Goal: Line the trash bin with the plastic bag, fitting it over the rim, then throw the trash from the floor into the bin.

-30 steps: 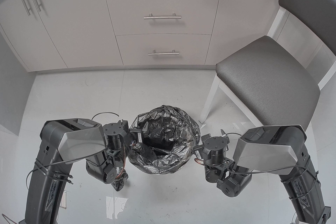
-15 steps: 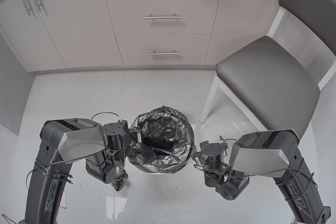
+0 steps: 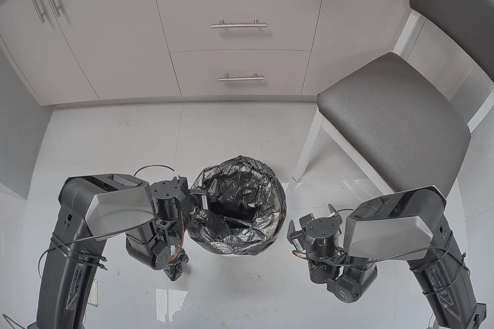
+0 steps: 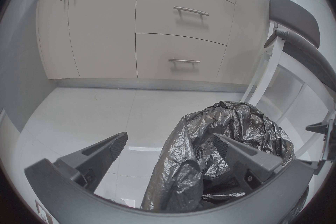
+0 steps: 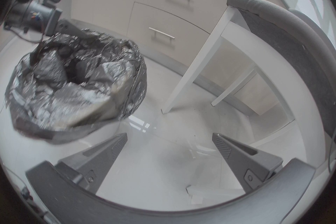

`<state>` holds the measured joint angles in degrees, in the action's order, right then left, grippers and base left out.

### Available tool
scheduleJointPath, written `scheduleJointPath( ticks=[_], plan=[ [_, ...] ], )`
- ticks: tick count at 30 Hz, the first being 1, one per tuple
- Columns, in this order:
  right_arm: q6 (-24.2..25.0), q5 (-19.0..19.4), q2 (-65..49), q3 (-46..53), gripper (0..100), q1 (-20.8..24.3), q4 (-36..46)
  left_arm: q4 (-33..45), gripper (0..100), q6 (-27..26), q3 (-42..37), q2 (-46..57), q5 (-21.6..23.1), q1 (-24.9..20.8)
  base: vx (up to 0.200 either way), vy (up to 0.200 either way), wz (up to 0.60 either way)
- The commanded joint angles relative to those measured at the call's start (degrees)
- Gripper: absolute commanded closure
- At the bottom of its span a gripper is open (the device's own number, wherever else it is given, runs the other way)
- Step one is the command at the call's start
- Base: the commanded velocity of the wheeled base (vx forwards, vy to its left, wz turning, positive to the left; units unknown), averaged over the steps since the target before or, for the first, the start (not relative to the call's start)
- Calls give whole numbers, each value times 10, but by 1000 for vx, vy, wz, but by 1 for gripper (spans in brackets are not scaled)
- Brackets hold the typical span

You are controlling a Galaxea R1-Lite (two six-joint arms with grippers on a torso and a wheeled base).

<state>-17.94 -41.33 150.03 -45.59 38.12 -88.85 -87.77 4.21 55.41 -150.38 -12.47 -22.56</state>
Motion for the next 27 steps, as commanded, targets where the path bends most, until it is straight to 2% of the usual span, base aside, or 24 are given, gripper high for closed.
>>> scheduleJointPath(
  ticks=[1, 4, 5, 12, 17, 19, 24, 27],
  plan=[
    [-6, -1, -60, 96, 0, 23, -12, 0, 0, 0, 1, -1, 0, 0, 0, 0, 0],
    [3, -1, -78, 124, 0, 34, -12, 0, 0, 3, 1, 0, -1, 0, 0, 0, 0],
    [12, 1, -96, 140, 0, 53, -12, 0, 0, 15, 1, 1, -1, 0, 0, 0, 0],
    [6, 9, -87, 95, 0, 73, -12, 1, 0, 16, 11, 1, -1, 2, 0, 0, 0],
    [5, 9, -85, 81, 0, 78, -12, 4, 0, -41, 26, -2, 1, 12, 0, 0, 0],
    [9, 5, -83, 82, 0, 78, -12, 9, 0, -71, 32, 1, 23, 15, 0, 0, 0],
    [13, 4, -85, 84, 0, 78, -12, 67, 0, -75, 33, 14, 80, 21, 0, 0, 0],
    [13, 3, -84, 84, 0, 78, -12, 102, 0, -75, 44, 17, 88, 26, 0, 0, 0]
  ],
)
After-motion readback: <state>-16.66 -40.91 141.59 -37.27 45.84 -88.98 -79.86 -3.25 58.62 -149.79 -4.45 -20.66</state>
